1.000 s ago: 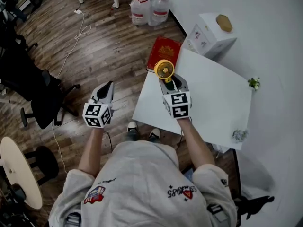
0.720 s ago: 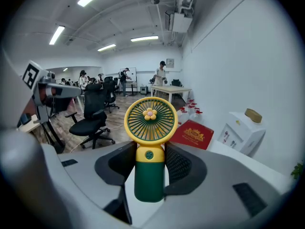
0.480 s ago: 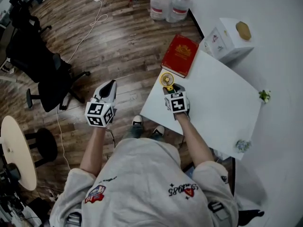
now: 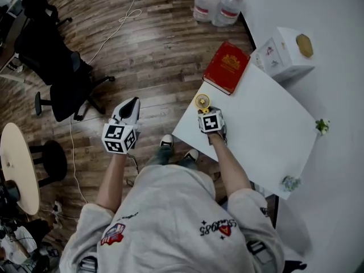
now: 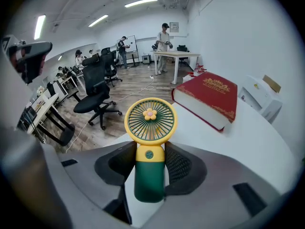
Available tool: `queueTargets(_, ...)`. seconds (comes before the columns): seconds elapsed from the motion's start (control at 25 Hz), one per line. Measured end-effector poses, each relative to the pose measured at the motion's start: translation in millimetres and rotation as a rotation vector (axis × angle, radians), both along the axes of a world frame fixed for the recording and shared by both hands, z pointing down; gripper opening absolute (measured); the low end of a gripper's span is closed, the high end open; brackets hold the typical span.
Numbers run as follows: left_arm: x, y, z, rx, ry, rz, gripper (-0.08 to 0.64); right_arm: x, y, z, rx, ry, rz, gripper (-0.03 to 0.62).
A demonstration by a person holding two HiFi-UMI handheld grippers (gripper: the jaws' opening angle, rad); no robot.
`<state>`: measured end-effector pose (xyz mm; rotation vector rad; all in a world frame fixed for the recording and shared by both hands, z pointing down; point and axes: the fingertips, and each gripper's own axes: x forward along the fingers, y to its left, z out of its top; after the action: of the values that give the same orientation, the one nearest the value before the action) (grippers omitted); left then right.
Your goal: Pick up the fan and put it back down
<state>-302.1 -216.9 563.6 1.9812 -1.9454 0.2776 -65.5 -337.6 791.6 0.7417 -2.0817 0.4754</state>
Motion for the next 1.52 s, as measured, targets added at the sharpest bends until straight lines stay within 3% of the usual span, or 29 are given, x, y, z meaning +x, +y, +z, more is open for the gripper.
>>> queueTargets(0.48, -5, 15, 8, -0.015, 0.007, -0.026, 0.005, 2, 23, 43, -0.076, 0.056, -0.014, 0.188)
queueTargets(0.64, 2, 10, 9, -0.012, 0.012, -0.001, 0.005, 8, 25, 34, -0.068, 0.056, -0.023, 0.229)
queueTargets(0.76, 8, 2, 6, -0.003, 0.018, 0.022, 0.005, 14, 21, 13, -0.023, 0.026, -0.013, 0.232)
queueTargets(0.92, 19, -12, 3, 0.011, 0.027, 0.062, 0.005, 18, 12, -28, 0.031, -0.080, 0.034, 0.219)
queueTargets(1.0, 25, -20, 2, 0.018, 0.033, 0.087, 0.005, 25, 8, -43, 0.045, -0.115, 0.064, 0.188)
queueTargets(1.16, 37, -36, -3, 0.033, 0.041, 0.138, 0.005, 43, -1, -64, 0.091, -0.159, 0.134, 0.006)
queueTargets(1.52, 71, -75, -26, 0.078, 0.040, 0.261, 0.005, 91, -24, -149, 0.257, -0.315, 0.318, 0.003)
